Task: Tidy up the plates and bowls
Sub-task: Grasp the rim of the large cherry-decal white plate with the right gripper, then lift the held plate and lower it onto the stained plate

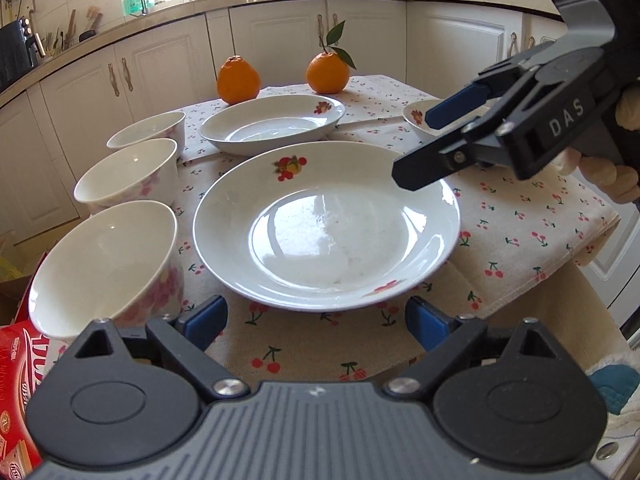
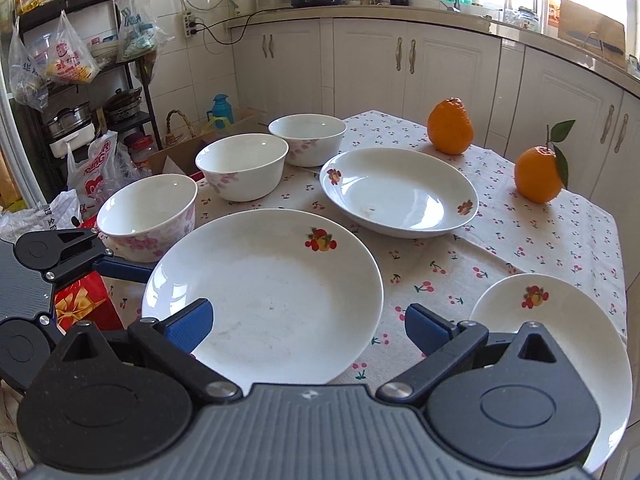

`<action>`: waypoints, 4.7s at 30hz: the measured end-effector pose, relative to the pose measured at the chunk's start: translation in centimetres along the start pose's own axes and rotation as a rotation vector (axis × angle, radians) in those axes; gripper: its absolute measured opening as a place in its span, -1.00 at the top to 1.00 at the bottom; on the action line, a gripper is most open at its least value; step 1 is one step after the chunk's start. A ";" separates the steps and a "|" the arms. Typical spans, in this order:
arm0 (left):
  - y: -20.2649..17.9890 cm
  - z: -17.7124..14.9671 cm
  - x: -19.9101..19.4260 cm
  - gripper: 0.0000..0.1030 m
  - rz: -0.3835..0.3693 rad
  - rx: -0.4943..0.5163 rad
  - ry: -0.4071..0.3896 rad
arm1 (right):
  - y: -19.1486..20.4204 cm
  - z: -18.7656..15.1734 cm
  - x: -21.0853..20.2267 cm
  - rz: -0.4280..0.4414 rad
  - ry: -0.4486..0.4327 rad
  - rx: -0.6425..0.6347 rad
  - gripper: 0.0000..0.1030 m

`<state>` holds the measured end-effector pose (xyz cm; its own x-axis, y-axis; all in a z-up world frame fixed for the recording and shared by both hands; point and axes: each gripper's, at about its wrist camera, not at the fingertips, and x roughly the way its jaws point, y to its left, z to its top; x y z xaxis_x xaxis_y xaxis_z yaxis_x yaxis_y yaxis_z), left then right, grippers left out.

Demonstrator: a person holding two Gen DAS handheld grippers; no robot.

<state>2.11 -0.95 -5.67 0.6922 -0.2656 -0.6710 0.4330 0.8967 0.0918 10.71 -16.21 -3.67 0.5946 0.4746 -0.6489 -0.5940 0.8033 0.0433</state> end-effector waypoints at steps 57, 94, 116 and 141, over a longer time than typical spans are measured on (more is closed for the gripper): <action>-0.2 0.7 0.3 -0.85 -0.047 0.064 -0.016 | -5.8 3.8 7.8 0.270 0.211 0.081 -0.52; -4.0 8.1 2.5 -0.85 -0.232 0.181 -0.046 | -13.0 2.6 -0.3 0.108 0.096 0.173 -0.52; -8.8 11.5 7.7 -0.85 -0.352 0.270 -0.027 | -20.3 -2.3 -2.8 -0.012 0.081 0.344 -0.52; -9.9 12.4 10.0 -0.86 -0.363 0.277 -0.025 | -21.7 -4.4 -3.5 -0.060 0.094 0.392 -0.52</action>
<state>11.94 -16.84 -4.12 0.4797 -0.5564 -0.6784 0.7858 0.6164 0.0500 19.15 -36.93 -5.72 0.5588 0.4024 -0.7252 -0.2973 0.9135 0.2778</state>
